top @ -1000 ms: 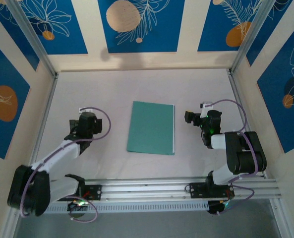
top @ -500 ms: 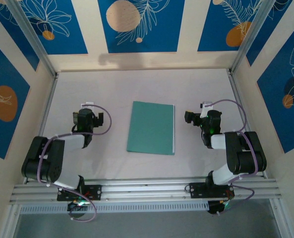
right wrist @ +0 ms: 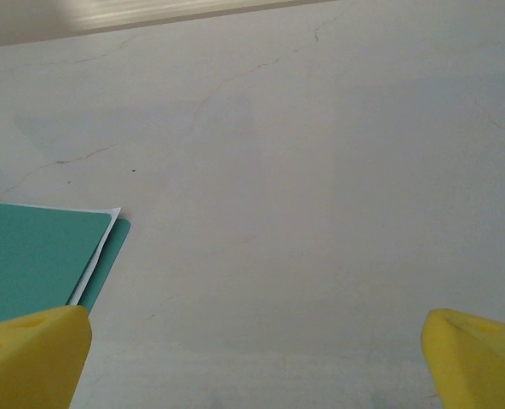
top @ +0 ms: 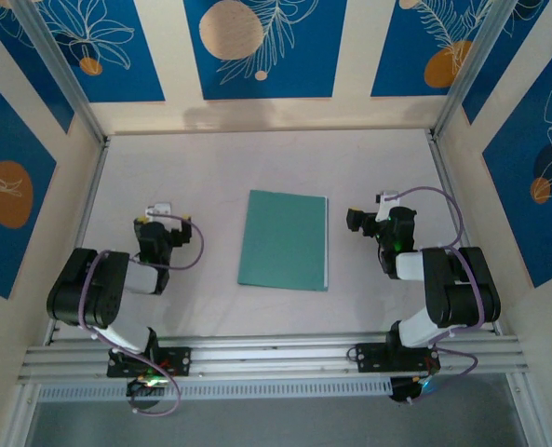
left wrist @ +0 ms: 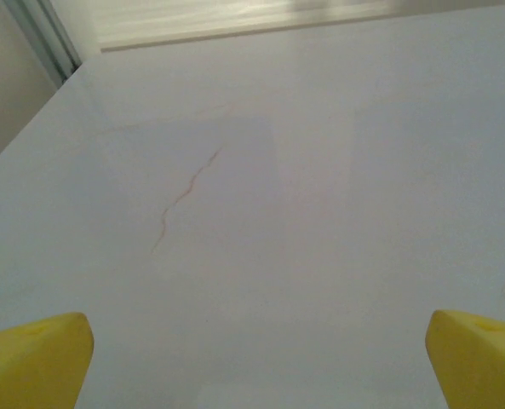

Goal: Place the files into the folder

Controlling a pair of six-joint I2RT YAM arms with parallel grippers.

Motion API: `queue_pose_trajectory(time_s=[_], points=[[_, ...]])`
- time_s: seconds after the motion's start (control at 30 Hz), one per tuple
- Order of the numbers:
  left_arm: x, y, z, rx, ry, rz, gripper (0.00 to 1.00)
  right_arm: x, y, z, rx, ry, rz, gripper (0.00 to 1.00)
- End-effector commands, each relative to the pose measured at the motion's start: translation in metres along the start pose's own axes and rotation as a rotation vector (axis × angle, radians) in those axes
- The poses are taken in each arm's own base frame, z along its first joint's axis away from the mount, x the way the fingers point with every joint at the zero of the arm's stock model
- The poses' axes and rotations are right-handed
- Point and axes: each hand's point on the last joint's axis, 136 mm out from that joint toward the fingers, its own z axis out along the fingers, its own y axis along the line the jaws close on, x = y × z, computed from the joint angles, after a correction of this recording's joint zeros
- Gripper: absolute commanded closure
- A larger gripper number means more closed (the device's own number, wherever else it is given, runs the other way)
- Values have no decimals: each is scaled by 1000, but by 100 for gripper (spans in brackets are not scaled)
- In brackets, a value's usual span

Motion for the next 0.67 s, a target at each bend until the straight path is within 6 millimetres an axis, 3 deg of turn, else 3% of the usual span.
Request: queue_pose_trajectory(time_s=[0.0, 0.63], points=[[-8, 0, 7, 25, 1, -11, 0, -14, -1, 2, 11, -45, -25, 1], [-9, 0, 7, 24, -2, -9, 0, -14, -1, 1, 13, -46, -29, 1]])
